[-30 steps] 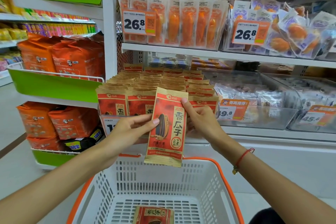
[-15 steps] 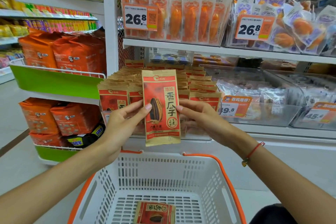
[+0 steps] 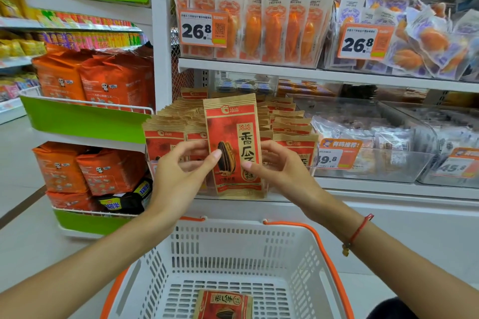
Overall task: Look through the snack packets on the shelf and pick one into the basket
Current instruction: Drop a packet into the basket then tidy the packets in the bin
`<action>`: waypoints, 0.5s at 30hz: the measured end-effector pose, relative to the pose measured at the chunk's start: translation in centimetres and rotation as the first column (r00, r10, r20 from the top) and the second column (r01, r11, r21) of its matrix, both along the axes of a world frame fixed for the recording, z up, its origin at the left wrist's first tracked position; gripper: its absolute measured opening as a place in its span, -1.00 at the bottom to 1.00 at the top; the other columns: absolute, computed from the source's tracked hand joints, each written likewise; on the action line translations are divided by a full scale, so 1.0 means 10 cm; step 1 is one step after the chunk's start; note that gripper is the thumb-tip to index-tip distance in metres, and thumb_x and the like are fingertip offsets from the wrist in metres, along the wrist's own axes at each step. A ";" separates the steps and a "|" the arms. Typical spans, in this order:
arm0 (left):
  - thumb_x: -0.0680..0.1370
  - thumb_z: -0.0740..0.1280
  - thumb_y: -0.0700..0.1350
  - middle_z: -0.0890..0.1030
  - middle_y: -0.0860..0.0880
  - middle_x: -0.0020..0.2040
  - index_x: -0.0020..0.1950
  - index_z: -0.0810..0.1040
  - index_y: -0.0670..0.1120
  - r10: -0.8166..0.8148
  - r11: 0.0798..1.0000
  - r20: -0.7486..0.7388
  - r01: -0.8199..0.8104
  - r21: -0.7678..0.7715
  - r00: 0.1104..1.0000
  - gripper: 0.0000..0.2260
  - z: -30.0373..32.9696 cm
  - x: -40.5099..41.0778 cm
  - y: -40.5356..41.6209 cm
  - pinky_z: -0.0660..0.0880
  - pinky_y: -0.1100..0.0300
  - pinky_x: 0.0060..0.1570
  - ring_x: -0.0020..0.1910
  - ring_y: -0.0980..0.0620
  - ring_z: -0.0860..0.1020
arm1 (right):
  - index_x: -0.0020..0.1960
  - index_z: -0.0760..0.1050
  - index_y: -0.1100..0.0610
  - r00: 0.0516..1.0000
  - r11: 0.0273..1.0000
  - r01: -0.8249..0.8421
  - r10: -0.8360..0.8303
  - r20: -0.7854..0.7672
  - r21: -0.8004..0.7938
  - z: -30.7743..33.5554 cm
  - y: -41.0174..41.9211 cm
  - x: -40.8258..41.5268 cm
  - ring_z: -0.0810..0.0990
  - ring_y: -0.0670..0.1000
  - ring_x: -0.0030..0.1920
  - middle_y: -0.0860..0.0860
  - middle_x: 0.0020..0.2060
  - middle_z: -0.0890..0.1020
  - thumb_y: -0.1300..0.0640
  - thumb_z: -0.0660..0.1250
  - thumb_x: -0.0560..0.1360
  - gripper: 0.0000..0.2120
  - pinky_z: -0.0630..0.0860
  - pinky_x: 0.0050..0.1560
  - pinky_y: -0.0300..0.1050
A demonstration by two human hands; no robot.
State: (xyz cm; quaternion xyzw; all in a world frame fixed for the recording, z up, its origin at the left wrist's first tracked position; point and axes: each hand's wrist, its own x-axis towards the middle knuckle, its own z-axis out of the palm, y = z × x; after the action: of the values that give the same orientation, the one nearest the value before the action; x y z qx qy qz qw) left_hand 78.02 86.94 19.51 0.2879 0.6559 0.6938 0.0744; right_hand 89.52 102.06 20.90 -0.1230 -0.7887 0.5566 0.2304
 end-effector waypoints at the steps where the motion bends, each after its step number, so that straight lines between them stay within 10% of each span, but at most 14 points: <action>1: 0.45 0.46 -0.01 0.63 0.12 0.02 0.07 0.56 0.06 0.039 0.999 0.007 -0.039 0.013 0.999 -0.78 0.00 0.02 0.01 0.61 0.18 -0.08 -0.05 0.18 0.64 | 0.19 0.50 0.05 1.000 1.000 0.013 -0.013 -0.017 0.028 0.01 -0.02 0.00 0.63 -0.18 0.07 -0.11 0.05 0.67 0.13 0.42 0.48 -0.70 0.59 0.03 -0.23; 7: 0.52 0.41 -0.16 0.65 0.18 -0.11 -0.03 0.60 0.00 -0.036 0.998 -0.088 0.040 0.038 0.995 -0.92 0.04 0.11 0.03 0.56 0.38 -0.23 -0.17 0.24 0.66 | 0.21 0.32 -0.02 0.988 0.983 -0.156 0.157 -0.003 -0.093 0.05 -0.19 0.03 0.63 -0.23 0.02 -0.10 0.06 0.63 0.20 0.32 0.56 -0.70 0.56 -0.08 -0.35; 15: 0.51 0.41 -0.07 0.68 0.16 -0.03 0.06 0.62 0.08 -0.224 0.971 -0.076 0.216 -0.100 0.972 -0.85 0.01 0.09 -0.01 0.57 0.36 -0.11 -0.03 0.23 0.65 | 0.34 0.32 -0.01 0.987 0.992 -0.107 0.114 0.112 -0.062 0.00 -0.18 0.01 0.63 -0.02 0.11 0.00 0.11 0.63 0.13 0.47 0.38 -0.41 0.57 0.17 0.04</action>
State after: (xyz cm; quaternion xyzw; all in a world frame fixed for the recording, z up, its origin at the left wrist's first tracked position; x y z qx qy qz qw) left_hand 78.87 86.88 19.59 0.3848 0.6535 0.6376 0.1353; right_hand 89.66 100.26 20.91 -0.1175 -0.7904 0.5822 0.1498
